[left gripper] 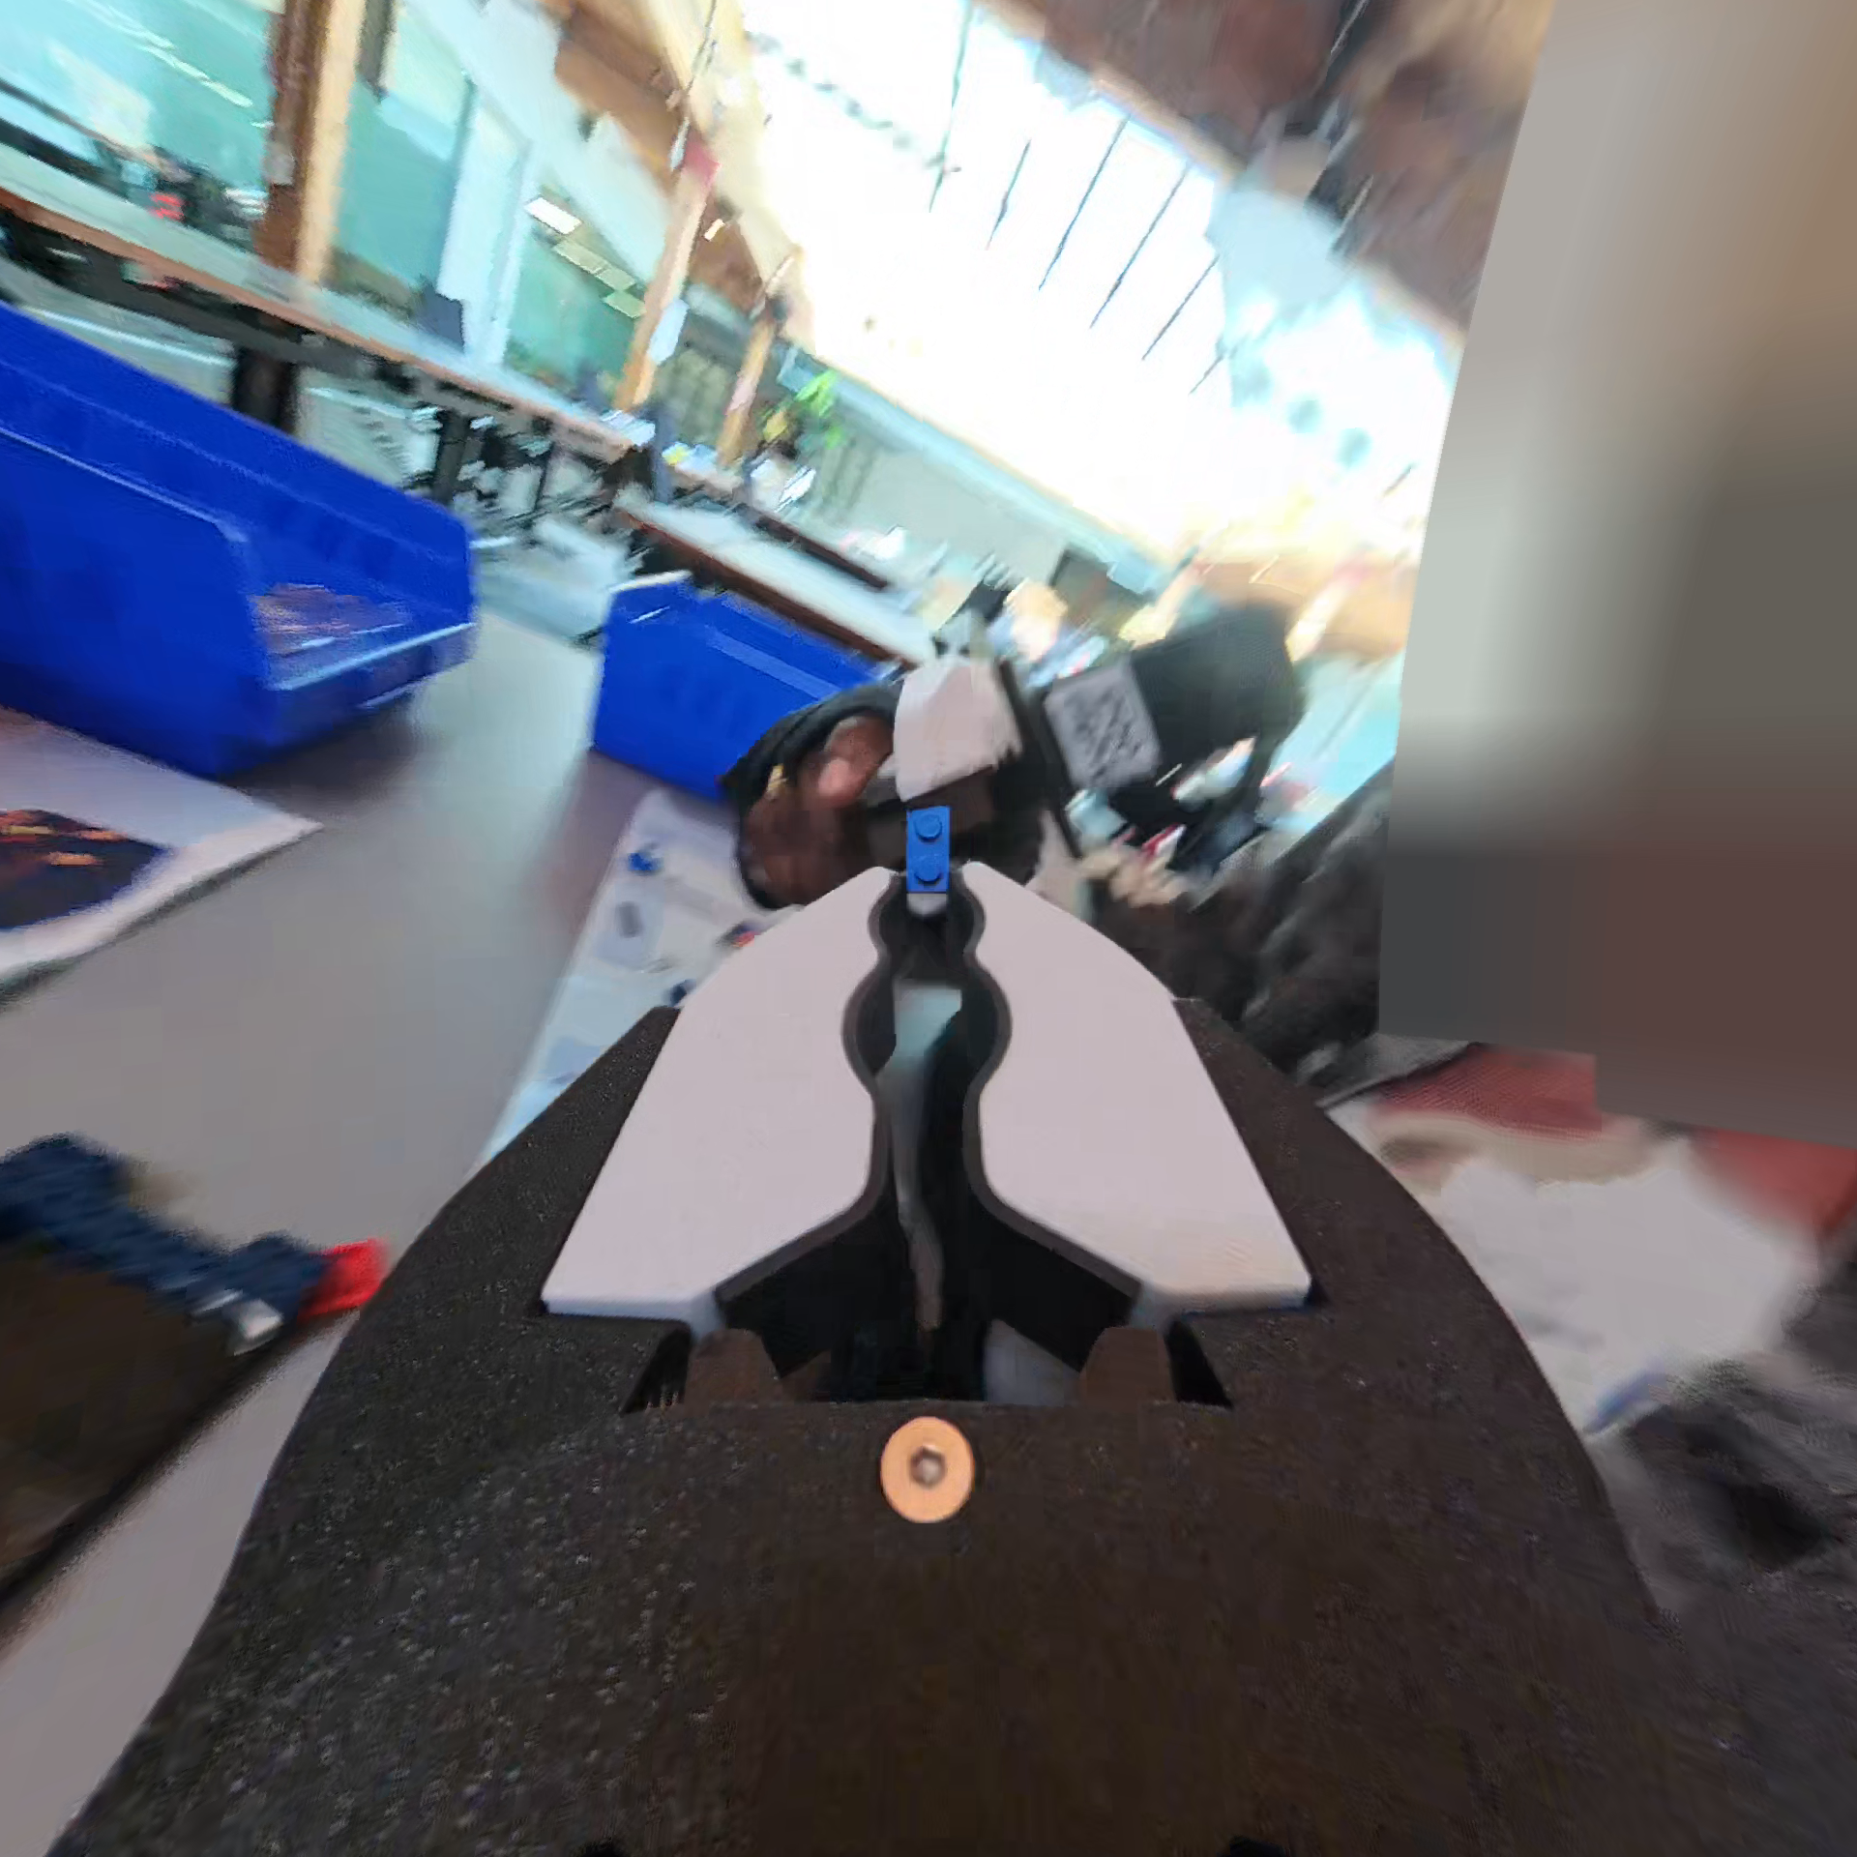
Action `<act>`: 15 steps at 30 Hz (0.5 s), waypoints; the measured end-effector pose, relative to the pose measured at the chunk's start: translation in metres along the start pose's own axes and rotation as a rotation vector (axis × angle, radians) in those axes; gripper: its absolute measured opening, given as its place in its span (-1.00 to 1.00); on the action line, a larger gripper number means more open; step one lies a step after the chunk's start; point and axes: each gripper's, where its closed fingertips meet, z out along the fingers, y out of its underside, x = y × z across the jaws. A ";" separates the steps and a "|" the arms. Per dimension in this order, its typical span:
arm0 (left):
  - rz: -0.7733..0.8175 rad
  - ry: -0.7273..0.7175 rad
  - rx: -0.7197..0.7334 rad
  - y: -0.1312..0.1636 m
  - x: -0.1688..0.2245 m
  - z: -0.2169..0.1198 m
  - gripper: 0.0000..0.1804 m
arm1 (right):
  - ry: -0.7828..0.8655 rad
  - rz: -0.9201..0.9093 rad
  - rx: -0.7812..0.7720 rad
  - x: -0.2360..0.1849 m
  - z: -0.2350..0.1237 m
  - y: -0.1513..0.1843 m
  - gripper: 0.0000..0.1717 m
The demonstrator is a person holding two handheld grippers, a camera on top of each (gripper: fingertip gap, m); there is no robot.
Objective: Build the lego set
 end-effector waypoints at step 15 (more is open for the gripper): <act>0.574 -0.195 -0.707 0.092 -0.027 -0.009 -0.92 | -0.442 0.379 -0.524 -0.069 -0.017 0.068 -0.90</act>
